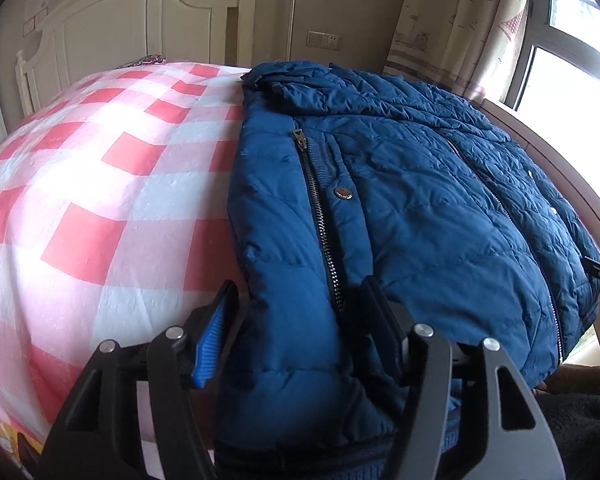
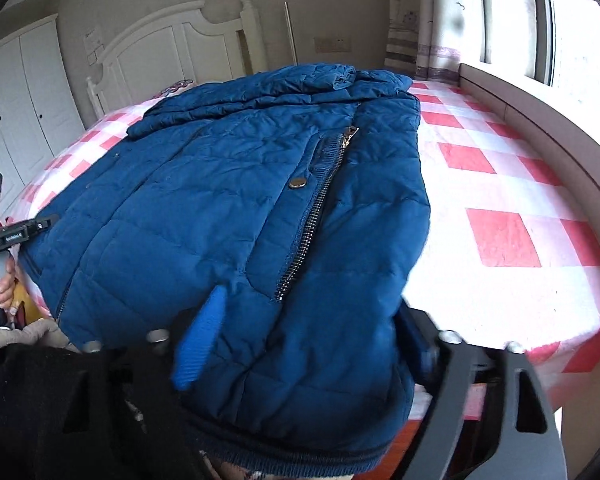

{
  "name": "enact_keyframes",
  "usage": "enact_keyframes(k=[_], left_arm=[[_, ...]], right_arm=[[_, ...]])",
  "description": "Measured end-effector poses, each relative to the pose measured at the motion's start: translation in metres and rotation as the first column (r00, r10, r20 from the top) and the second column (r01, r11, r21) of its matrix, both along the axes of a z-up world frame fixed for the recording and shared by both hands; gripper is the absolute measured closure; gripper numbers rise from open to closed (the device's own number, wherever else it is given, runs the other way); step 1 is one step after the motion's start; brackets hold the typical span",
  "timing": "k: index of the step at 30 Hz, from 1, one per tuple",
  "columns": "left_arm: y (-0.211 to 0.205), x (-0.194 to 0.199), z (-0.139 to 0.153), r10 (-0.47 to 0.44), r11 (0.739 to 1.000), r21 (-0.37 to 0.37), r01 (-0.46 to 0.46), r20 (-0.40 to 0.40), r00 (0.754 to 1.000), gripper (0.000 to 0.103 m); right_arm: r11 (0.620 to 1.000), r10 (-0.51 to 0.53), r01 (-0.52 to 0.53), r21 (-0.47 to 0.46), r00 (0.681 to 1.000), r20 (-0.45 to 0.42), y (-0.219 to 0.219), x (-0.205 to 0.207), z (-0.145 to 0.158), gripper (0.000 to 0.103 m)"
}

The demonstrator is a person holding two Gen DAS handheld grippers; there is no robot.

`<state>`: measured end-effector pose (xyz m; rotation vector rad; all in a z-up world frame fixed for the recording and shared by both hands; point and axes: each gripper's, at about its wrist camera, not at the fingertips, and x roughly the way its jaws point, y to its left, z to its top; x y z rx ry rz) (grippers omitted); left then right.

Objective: Fold large clothes
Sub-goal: 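Grasp the jacket hem with both tools, then lift the held hem with both tools and carry it toward the collar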

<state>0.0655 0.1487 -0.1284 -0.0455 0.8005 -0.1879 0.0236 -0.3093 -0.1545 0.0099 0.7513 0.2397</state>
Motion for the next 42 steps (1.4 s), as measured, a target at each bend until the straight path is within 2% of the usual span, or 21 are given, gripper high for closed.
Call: enact_keyframes(k=[2,3,6,7,8,10,13,16,18,20,21,23,25,27,28,31,33,34,36,38,42], left_arm=[[-0.004,-0.002,0.002,-0.027,1.000,0.003,0.027,0.004,1.000,0.059],[-0.008,-0.004,0.003,-0.043,0.999,0.017,0.043,0.012,0.999,0.064],[-0.016,-0.009,0.008,-0.036,0.997,0.076,0.032,0.048,0.998,0.089],[-0.015,-0.011,0.010,-0.025,0.996,0.083,0.021,0.055,0.998,0.093],[-0.011,-0.014,0.016,-0.029,0.999,0.044,0.026,0.066,0.997,0.095],[0.003,-0.024,0.032,-0.038,0.997,-0.068,0.045,0.103,0.994,0.095],[0.021,-0.041,0.057,-0.049,0.979,-0.189,0.079,0.159,0.986,0.096],[0.047,-0.063,0.081,-0.053,0.929,-0.349,0.123,0.203,0.978,0.096],[0.065,-0.085,0.103,-0.045,0.890,-0.426,0.161,0.270,0.962,0.096],[0.079,-0.107,0.129,-0.042,0.860,-0.461,0.218,0.362,0.931,0.096],[0.084,-0.117,0.142,-0.036,0.852,-0.464,0.241,0.408,0.912,0.096],[0.094,-0.126,0.160,-0.018,0.848,-0.467,0.252,0.449,0.893,0.094],[0.102,-0.116,0.166,-0.006,0.842,-0.488,0.232,0.421,0.907,0.092],[0.110,-0.084,0.160,0.012,0.794,-0.578,0.189,0.325,0.946,0.092],[0.111,-0.071,0.159,0.014,0.781,-0.598,0.182,0.307,0.951,0.093],[0.100,-0.034,0.168,0.050,0.805,-0.572,0.159,0.332,0.942,0.094],[0.099,-0.023,0.176,0.072,0.798,-0.582,0.158,0.352,0.933,0.094],[0.098,-0.023,0.184,0.076,0.793,-0.582,0.179,0.386,0.919,0.094],[0.100,-0.032,0.190,0.075,0.795,-0.569,0.208,0.432,0.899,0.094],[0.103,-0.050,0.194,0.059,0.810,-0.540,0.228,0.462,0.885,0.094],[0.107,-0.089,0.190,0.040,0.821,-0.518,0.240,0.471,0.881,0.094]], right_arm=[[1.000,0.006,-0.006,0.012,1.000,0.003,0.001,-0.001,0.000,0.050],[1.000,0.009,-0.009,0.016,1.000,0.011,0.002,-0.003,0.000,0.051],[0.999,-0.001,-0.001,0.052,0.999,0.033,0.000,-0.004,0.001,0.066],[0.998,-0.015,0.012,0.062,0.999,0.041,-0.002,-0.005,0.002,0.076],[0.996,-0.028,0.025,0.085,0.999,0.042,-0.007,-0.006,0.004,0.078],[0.990,-0.022,0.015,0.141,0.999,0.050,-0.013,-0.010,0.010,0.080],[0.978,0.021,-0.039,0.205,0.996,0.091,-0.014,-0.023,0.029,0.082],[0.945,0.056,-0.118,0.304,0.977,0.205,-0.021,-0.052,0.071,0.085],[0.933,0.068,-0.162,0.322,0.956,0.285,-0.024,-0.070,0.100,0.087],[0.926,0.081,-0.210,0.314,0.922,0.379,-0.023,-0.089,0.135,0.087],[0.925,0.089,-0.233,0.299,0.900,0.427,-0.020,-0.099,0.153,0.087],[0.926,0.101,-0.261,0.273,0.867,0.487,-0.015,-0.110,0.176,0.087],[0.929,0.103,-0.263,0.262,0.861,0.498,-0.007,-0.105,0.190,0.087],[0.926,0.093,-0.250,0.282,0.877,0.471,-0.002,-0.086,0.191,0.087],[0.925,0.086,-0.242,0.293,0.885,0.458,0.000,-0.073,0.190,0.087],[0.922,0.040,-0.202,0.330,0.898,0.437,0.004,-0.026,0.192,0.087],[0.904,-0.009,-0.184,0.386,0.894,0.448,0.001,-0.005,0.196,0.087],[0.891,-0.027,-0.189,0.412,0.885,0.464,-0.002,-0.002,0.200,0.087],[0.889,-0.021,-0.212,0.405,0.867,0.498,-0.001,-0.012,0.207,0.087],[0.902,0.009,-0.238,0.361,0.845,0.535,-0.001,-0.032,0.213,0.087],[0.914,0.078,-0.282,0.292,0.827,0.557,0.002,-0.081,0.217,0.087]])
